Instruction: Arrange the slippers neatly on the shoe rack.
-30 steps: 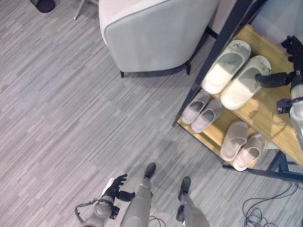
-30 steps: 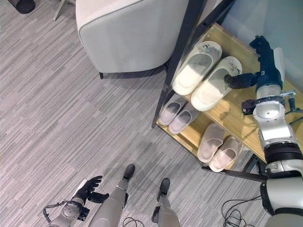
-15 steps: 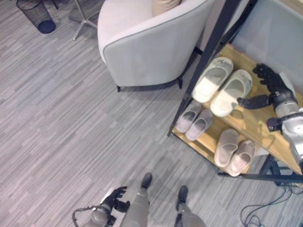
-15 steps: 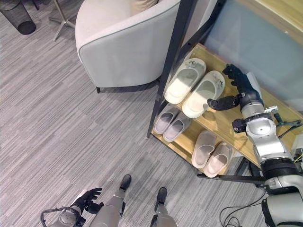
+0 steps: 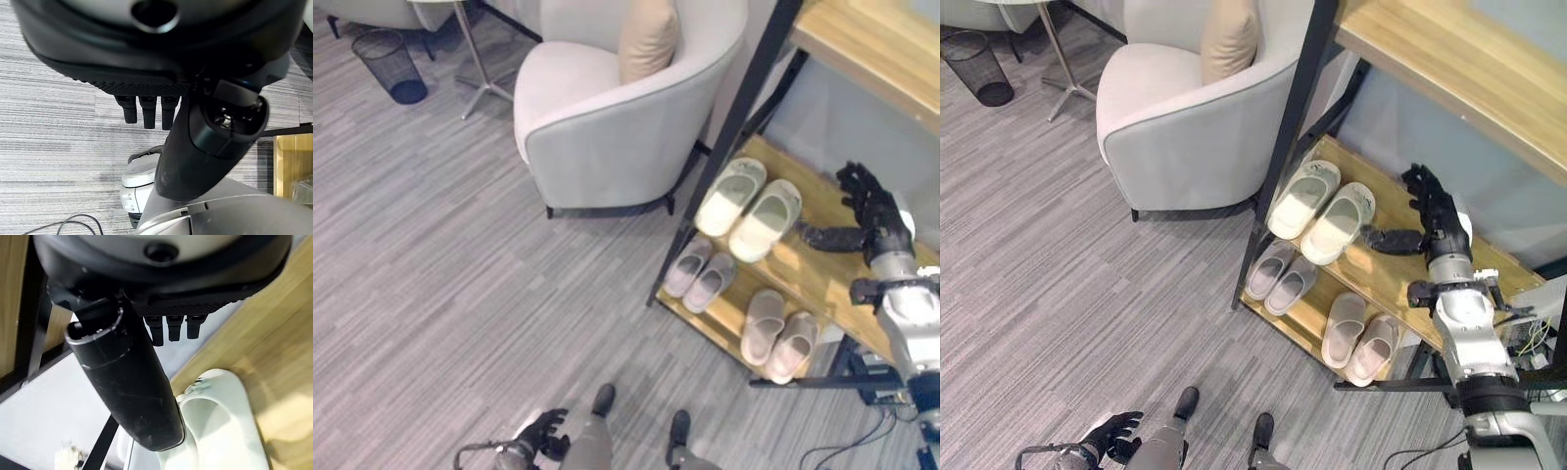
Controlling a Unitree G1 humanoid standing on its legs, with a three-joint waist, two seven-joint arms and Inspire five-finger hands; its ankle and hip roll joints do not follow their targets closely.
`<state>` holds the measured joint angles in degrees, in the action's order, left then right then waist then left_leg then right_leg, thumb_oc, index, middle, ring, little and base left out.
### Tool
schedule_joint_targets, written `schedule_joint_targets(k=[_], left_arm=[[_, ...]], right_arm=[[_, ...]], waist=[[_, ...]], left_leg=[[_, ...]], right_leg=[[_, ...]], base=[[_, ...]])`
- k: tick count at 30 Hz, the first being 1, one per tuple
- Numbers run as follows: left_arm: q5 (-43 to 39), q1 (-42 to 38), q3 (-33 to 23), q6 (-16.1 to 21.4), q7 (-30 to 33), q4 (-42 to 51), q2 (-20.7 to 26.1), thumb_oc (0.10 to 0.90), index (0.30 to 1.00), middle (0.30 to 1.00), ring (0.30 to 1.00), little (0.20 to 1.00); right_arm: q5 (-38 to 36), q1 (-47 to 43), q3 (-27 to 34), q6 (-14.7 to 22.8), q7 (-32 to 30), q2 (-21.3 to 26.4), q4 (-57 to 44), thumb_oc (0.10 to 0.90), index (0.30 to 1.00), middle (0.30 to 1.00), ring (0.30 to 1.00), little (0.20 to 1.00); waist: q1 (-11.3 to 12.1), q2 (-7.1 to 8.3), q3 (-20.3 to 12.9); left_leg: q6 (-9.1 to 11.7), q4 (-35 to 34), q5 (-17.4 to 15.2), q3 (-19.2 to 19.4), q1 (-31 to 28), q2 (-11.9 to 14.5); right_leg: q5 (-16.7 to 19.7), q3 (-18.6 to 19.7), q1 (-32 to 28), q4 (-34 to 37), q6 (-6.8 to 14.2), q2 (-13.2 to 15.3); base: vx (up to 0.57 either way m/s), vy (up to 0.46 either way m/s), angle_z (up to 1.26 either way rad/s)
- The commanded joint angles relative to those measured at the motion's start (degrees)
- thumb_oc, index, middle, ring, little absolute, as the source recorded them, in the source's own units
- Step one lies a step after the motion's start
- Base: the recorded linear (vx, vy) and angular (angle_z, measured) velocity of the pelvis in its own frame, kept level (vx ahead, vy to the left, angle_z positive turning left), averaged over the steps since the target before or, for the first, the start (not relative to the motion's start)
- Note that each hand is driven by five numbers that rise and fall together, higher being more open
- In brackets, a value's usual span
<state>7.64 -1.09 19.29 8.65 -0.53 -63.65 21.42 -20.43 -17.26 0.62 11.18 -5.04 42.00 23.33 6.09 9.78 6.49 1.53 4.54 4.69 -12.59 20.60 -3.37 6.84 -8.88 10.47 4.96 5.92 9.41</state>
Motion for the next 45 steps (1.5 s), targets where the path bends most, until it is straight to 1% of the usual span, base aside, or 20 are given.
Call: schedule_joint_targets(k=[1, 6, 9, 11, 12, 13, 14, 18, 20, 26, 31, 36, 38, 39, 40, 42, 43, 45], left_arm=[[1.52, 2.12, 0.06, 0.82, -1.37, -3.47, -4.79, 0.800, 0.900, 0.900, 0.900, 0.900], [2.11, 2.42, -1.32, 0.61, -1.27, -4.87, -5.27, 0.800, 0.900, 0.900, 0.900, 0.900], [2.49, 2.88, -2.86, 0.32, -0.99, -6.22, -5.95, 0.800, 0.900, 0.900, 0.900, 0.900], [2.48, 3.13, -3.44, 0.40, -0.96, -6.65, -6.23, 0.800, 0.900, 0.900, 0.900, 0.900], [2.45, 3.49, -3.94, 0.43, -0.87, -6.80, -6.65, 0.800, 0.900, 0.900, 0.900, 0.900], [2.46, 3.52, -3.92, 0.43, -0.87, -6.80, -6.65, 0.800, 0.900, 0.900, 0.900, 0.900], [2.18, 3.50, -4.78, 0.38, -0.68, -7.22, -7.14, 0.800, 0.900, 0.900, 0.900, 0.900], [1.36, 3.74, -6.04, 0.37, -0.47, -7.39, -7.55, 0.800, 0.900, 0.900, 0.900, 0.900], [0.84, 3.58, -6.59, 0.47, -0.19, -7.48, -7.87, 0.800, 0.900, 0.900, 0.900, 0.900], [1.07, 2.80, -6.52, 0.68, 0.54, -7.42, -8.63, 0.800, 0.900, 0.900, 0.900, 0.900], [0.11, 2.70, -7.41, 1.04, 0.97, -6.58, -9.58, 0.800, 0.900, 0.900, 0.900, 0.900], [-0.64, 2.94, -7.56, 1.24, 1.43, -5.42, -9.88, 0.800, 0.900, 0.900, 0.900, 0.900], [-0.38, 3.11, -7.38, 1.54, 1.82, -4.49, -9.76, 0.800, 0.900, 0.900, 0.900, 0.900], [-0.43, 3.22, -7.05, 1.70, 1.90, -3.47, -9.67, 0.800, 0.900, 0.900, 0.900, 0.900], [-0.59, 3.38, -6.73, 1.87, 2.02, -2.70, -9.64, 0.800, 0.900, 0.900, 0.900, 0.900], [-0.66, 3.76, -6.05, 2.10, 2.05, -1.09, -9.53, 0.800, 0.900, 0.900, 0.900, 0.900], [-0.77, 4.03, -5.70, 2.24, 1.99, 0.31, -9.22, 0.800, 0.900, 0.900, 0.900, 0.900], [-0.29, 4.56, -5.19, 2.36, 2.23, 1.49, -9.02, 0.800, 0.900, 0.900, 0.900, 0.900]], right_arm=[[0.86, 0.71, 8.88, 6.01, -3.82, 0.97, -6.70, 0.800, 0.900, 0.900, 0.900, 0.900], [1.61, 5.18, 11.65, 6.26, -3.26, -1.36, -11.50, 0.800, 0.900, 0.900, 0.900, 0.900], [1.68, 8.60, 13.34, 6.50, -2.29, -3.38, -14.61, 0.800, 0.900, 0.900, 0.900, 0.900], [1.66, 9.95, 13.89, 6.50, -1.62, -3.97, -15.41, 0.800, 0.900, 0.900, 0.900, 0.900], [1.58, 11.09, 14.40, 6.49, -1.21, -4.53, -16.71, 0.800, 0.900, 0.900, 0.900, 0.900], [1.60, 11.20, 14.45, 6.42, -1.20, -4.57, -16.84, 0.800, 0.900, 0.900, 0.900, 0.900], [1.58, 12.88, 15.29, 6.51, -0.61, -4.97, -18.87, 0.800, 0.900, 0.900, 0.900, 0.900], [0.35, 15.03, 16.51, 6.82, 0.38, -6.19, -20.16, 0.800, 0.900, 0.900, 0.900, 0.900], [0.31, 16.42, 16.70, 6.56, 0.86, -7.18, -20.68, 0.800, 0.900, 0.900, 0.900, 0.900], [2.00, 18.56, 16.34, 6.14, 0.74, -8.64, -20.96, 0.800, 0.900, 0.900, 0.900, 0.900], [7.09, 22.24, 14.76, 4.84, 1.47, -10.72, -22.00, 0.800, 0.900, 0.900, 0.900, 0.900], [7.07, 25.35, 14.03, 4.27, 1.86, -14.75, -20.75, 0.800, 0.900, 0.900, 0.900, 0.900], [7.92, 26.56, 14.21, 4.09, 1.35, -15.74, -19.98, 0.800, 0.900, 0.900, 0.900, 0.900], [8.35, 26.93, 14.35, 3.95, 0.93, -16.35, -19.28, 0.800, 0.900, 0.900, 0.900, 0.900], [8.39, 27.14, 14.44, 3.97, 0.49, -16.96, -18.51, 0.800, 0.900, 0.900, 0.900, 0.900], [8.33, 27.31, 14.66, 3.81, -0.42, -18.18, -17.06, 0.800, 0.900, 0.900, 0.900, 0.900], [8.61, 27.44, 14.62, 3.88, -0.89, -18.56, -16.37, 0.800, 0.900, 0.900, 0.900, 0.900], [9.10, 26.99, 14.24, 3.70, -1.46, -19.19, -15.07, 0.800, 0.900, 0.900, 0.900, 0.900]], waist=[[-1.19, -1.86, -4.36], [-1.85, -2.36, -5.51], [-2.76, -3.19, -6.63], [-3.08, -3.52, -7.05], [-3.41, -3.93, -7.28], [-3.36, -3.93, -7.25], [-3.90, -4.35, -7.69], [-4.14, -4.76, -8.33], [-4.62, -5.31, -8.65], [-5.52, -6.17, -9.28], [-6.43, -6.62, -9.60], [-7.23, -7.08, -9.25], [-7.70, -7.23, -9.00], [-7.99, -7.28, -8.84], [-8.18, -7.40, -8.57], [-8.50, -7.65, -7.94], [-8.71, -7.88, -7.25], [-8.99, -8.28, -5.76]], left_leg=[[-0.77, -7.94, -6.30, -0.12, -10.69, 2.93], [-0.94, -8.02, -6.77, 0.65, -12.93, 3.12], [-1.20, -7.96, -7.19, 1.57, -15.02, 3.25], [-1.33, -8.08, -7.37, 2.03, -16.08, 3.32], [-1.38, -8.17, -7.36, 2.46, -16.81, 3.39], [-1.38, -8.21, -7.36, 2.50, -16.89, 3.40], [-1.40, -8.36, -7.30, 2.95, -17.66, 3.45], [-1.45, -8.88, -7.22, 3.34, -18.70, 3.40], [-1.54, -9.03, -6.99, 3.74, -19.11, 3.24], [-1.61, -9.40, -6.73, 4.05, -19.84, 2.86], [-1.81, -9.21, -7.23, 4.47, -20.68, 2.66], [-2.18, -8.67, -7.69, 5.16, -21.56, 1.95], [-2.43, -7.99, -8.36, 5.23, -21.79, 1.26], [-2.72, -7.31, -8.44, 5.24, -21.55, 0.59], [-2.94, -6.72, -9.37, 5.28, -22.13, 0.22], [-3.45, -5.27, -10.27, 5.38, -22.43, -0.76], [-3.85, -4.25, -10.82, 5.59, -22.51, -1.34], [-4.57, -3.12, -11.46, 5.99, -22.91, -1.83]], right_leg=[[-3.60, -1.04, -6.04, -0.80, 4.61, 1.96], [-4.01, -0.59, -7.51, -1.35, 4.49, 2.02], [-4.20, 0.01, -8.57, -1.93, 4.38, 2.15], [-4.33, 0.43, -9.10, -2.03, 4.27, 2.12], [-4.35, 0.77, -9.40, -2.18, 4.22, 2.13], [-4.35, 0.80, -9.45, -2.18, 4.22, 2.11], [-4.35, 0.97, -9.87, -2.17, 4.16, 2.22], [-4.39, 1.00, -10.53, -1.94, 4.14, 2.22], [-4.65, 1.12, -10.63, -2.28, 4.02, 2.33], [-5.31, 1.19, -10.81, -3.25, 3.74, 2.48], [-5.31, 1.98, -11.13, -3.41, 3.71, 2.64], [-4.93, 2.55, -11.41, -4.02, 3.91, 3.31], [-4.43, 2.78, -11.56, -4.62, 4.19, 3.97], [-3.58, 3.00, -11.32, -5.12, 4.40, 4.54], [-3.69, 3.15, -11.75, -5.81, 4.57, 4.99], [-3.10, 3.48, -11.62, -7.60, 4.83, 5.92], [-3.15, 3.77, -11.13, -9.41, 4.97, 6.44], [-3.09, 4.94, -9.22, -14.22, 4.51, 6.77]], base=[[0.03, 0.042, 0.01], [0.01, 0.031, -0.09], [-0.01, 0.029, -0.10], [-0.02, 0.015, -0.20], [-0.02, 0.014, -0.25], [-0.04, 0.016, -0.20], [-0.04, 0.005, -0.09], [-0.03, -0.013, -0.14], [-0.07, -0.022, -0.05], [-0.04, -0.011, -0.03], [-0.01, -0.002, -0.05], [-0.01, 0.044, -0.08], [-0.01, 0.086, -0.03], [0.01, 0.104, 0.01], [0.01, 0.127, 0.02], [0.02, 0.134, 0.02], [-0.01, 0.156, 0.02], [-0.07, 0.181, -0.03]])
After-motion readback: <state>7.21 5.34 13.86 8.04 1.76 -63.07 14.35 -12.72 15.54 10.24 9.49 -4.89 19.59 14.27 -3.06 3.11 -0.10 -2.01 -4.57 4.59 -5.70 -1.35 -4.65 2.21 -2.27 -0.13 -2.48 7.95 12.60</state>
